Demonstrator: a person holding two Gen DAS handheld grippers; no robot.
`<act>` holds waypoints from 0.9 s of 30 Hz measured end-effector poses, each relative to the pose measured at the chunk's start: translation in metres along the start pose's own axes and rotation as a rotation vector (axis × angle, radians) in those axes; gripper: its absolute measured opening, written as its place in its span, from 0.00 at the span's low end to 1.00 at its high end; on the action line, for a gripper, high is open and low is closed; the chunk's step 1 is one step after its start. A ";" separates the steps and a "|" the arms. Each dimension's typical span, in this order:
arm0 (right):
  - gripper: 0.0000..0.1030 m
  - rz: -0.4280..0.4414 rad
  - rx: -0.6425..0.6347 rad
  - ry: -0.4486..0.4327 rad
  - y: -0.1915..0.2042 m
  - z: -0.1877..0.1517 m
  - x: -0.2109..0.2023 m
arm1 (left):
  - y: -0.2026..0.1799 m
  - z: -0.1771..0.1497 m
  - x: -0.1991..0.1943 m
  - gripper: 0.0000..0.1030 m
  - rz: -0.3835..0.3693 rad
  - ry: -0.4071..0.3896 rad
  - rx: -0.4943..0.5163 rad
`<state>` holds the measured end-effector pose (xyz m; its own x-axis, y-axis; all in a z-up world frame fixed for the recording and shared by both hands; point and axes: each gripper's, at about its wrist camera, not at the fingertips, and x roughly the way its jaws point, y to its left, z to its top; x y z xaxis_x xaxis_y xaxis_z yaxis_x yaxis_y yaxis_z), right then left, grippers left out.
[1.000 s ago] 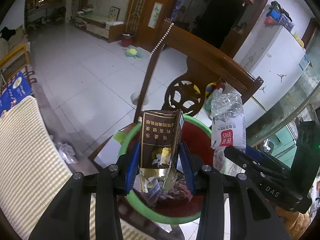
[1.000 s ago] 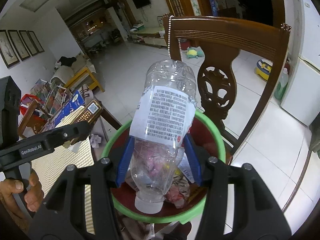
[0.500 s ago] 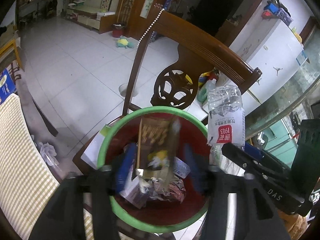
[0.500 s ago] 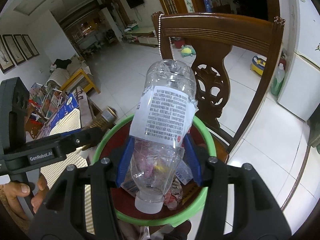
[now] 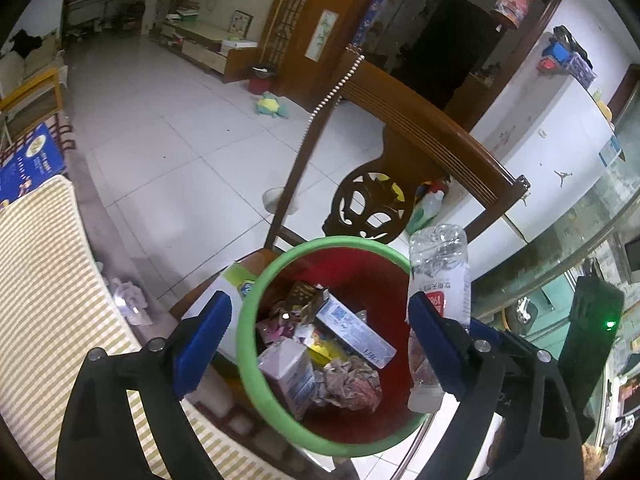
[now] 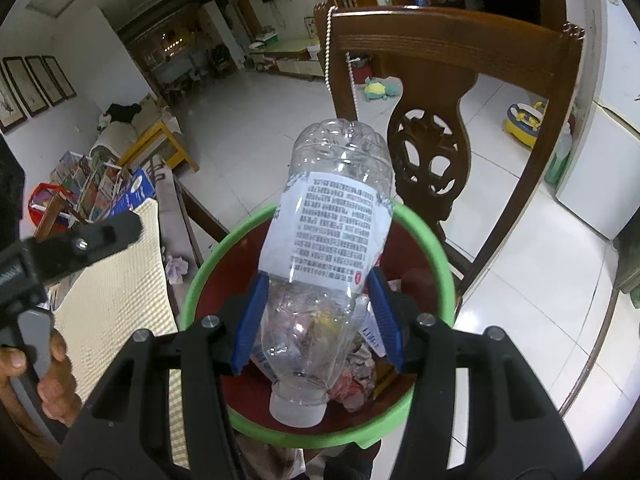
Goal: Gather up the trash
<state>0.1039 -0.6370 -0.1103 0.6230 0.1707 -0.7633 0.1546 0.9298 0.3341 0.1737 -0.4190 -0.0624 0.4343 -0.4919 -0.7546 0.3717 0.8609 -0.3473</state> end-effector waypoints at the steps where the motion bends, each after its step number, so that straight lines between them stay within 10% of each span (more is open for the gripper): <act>1: 0.49 -0.001 -0.001 0.006 0.001 -0.001 0.002 | 0.003 -0.001 -0.002 0.84 0.003 -0.002 -0.004; 27: 0.95 -0.018 -0.046 -0.062 0.119 -0.044 -0.018 | 0.110 -0.055 -0.114 0.92 0.119 -0.126 -0.110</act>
<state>0.0773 -0.5155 -0.0814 0.6673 0.1347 -0.7325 0.1314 0.9468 0.2938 0.1202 -0.2611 -0.0453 0.5716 -0.3925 -0.7206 0.2230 0.9194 -0.3239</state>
